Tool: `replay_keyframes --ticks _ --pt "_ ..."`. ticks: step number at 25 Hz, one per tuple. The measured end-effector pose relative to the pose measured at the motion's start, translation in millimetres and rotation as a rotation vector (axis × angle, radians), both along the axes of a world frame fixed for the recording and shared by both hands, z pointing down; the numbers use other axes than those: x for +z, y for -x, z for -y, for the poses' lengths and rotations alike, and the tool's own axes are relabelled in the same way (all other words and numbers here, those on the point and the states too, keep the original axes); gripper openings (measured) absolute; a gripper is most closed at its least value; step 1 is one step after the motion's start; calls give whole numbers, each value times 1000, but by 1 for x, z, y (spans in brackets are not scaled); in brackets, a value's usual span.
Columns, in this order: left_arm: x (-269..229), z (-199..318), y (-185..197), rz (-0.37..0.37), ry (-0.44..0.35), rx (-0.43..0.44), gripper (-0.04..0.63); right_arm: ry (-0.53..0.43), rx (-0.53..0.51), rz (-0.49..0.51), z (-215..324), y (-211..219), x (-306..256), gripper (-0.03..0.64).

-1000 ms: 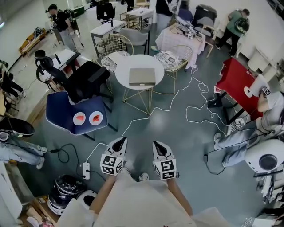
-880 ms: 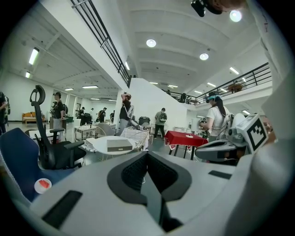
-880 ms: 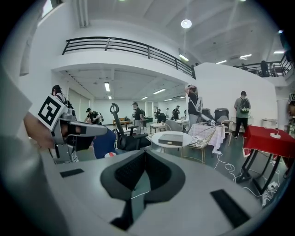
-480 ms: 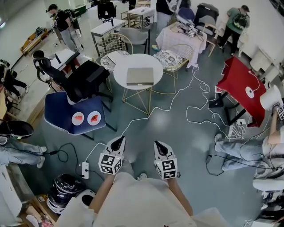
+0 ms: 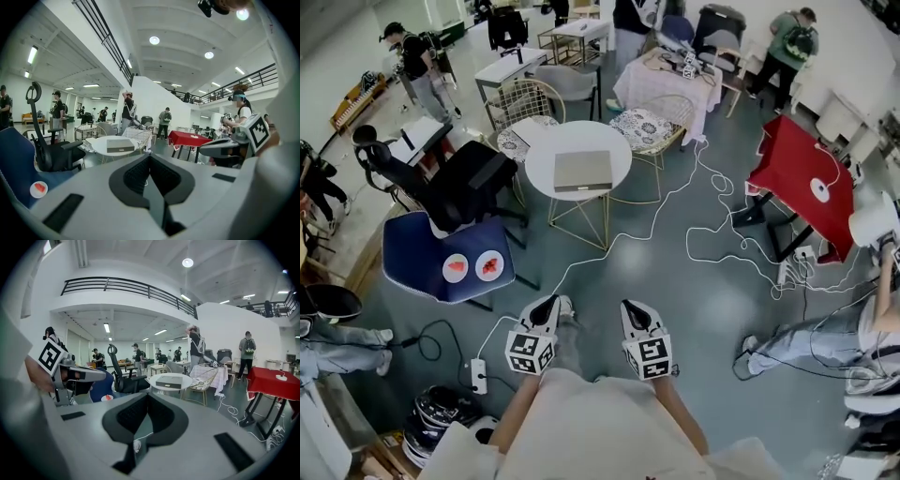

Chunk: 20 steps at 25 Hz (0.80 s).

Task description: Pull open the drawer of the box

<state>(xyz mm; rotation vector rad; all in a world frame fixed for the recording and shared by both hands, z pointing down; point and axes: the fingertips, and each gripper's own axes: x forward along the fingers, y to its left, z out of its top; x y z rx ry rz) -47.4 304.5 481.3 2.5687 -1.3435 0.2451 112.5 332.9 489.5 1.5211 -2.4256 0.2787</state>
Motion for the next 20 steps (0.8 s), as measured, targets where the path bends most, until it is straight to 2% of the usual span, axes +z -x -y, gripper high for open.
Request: replay_keyframes --ticks 9,20 --pt "14 71 -14 -21 22 60 11 18 41 -24 63 -6 8 15" --pt "14 200 12 -31 56 123 11 68 66 -42 179 33 12 15"
